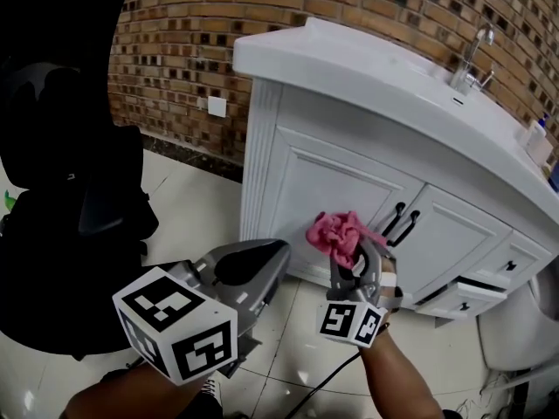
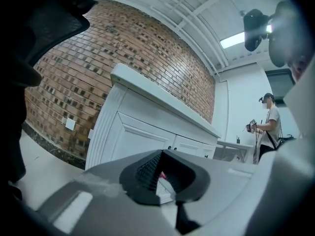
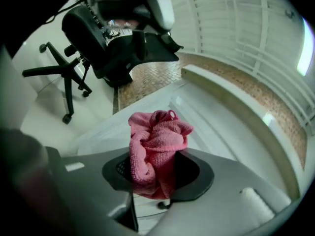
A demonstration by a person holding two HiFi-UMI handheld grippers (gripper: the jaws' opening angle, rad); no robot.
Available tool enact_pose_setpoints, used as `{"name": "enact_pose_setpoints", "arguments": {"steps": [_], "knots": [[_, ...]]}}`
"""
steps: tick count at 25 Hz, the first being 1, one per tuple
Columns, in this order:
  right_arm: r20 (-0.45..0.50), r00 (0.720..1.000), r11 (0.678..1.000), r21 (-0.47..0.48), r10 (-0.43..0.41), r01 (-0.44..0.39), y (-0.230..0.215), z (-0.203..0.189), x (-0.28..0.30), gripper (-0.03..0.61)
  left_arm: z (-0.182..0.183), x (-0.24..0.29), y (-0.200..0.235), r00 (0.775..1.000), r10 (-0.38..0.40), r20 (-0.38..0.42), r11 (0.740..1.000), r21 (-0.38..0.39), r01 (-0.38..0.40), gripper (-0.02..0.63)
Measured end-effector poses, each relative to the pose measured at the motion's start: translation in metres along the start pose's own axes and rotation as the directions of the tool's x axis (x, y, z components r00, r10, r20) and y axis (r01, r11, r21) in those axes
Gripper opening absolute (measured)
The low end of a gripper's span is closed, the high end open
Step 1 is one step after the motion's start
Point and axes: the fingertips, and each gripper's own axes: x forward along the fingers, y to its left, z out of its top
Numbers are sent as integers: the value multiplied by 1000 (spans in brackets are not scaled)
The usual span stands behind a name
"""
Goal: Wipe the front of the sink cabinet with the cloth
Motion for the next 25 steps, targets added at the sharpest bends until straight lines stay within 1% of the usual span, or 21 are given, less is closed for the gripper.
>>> {"name": "enact_pose_setpoints", "arguments": {"steps": [3, 6, 8, 11, 14, 17, 22, 25], "knots": [[48, 994, 990, -97, -99, 104, -60, 38, 11, 156, 2, -2, -1, 1000, -6, 6, 1000, -2, 6, 3], [53, 988, 972, -176, -148, 155, -96, 56, 27, 156, 1, -3, -3, 1000, -14, 6, 1000, -7, 14, 3], [52, 984, 962, -207, -171, 178, -109, 62, 35, 158, 1, -3, -3, 1000, -16, 8, 1000, -9, 16, 3], [39, 984, 953, -244, -176, 180, -111, 61, 44, 158, 2, -4, -3, 1000, -18, 8, 1000, -9, 18, 3], [12, 986, 953, -256, -164, 161, -102, 50, 52, 158, 2, -4, -5, 1000, -24, 5, 1000, -5, 24, 3], [-2, 987, 956, -251, -159, 153, -96, 41, 55, 157, -1, -3, -4, 1000, -25, 0, 1000, -1, 25, 3], [-16, 988, 965, -221, -151, 144, -89, 36, 58, 158, -1, -5, 1, 1000, -15, -4, 1000, 0, 15, 3], [-25, 991, 970, -210, -134, 126, -78, 31, 60, 158, -1, -6, 2, 1000, -11, -10, 1000, -1, 11, 3]]}}
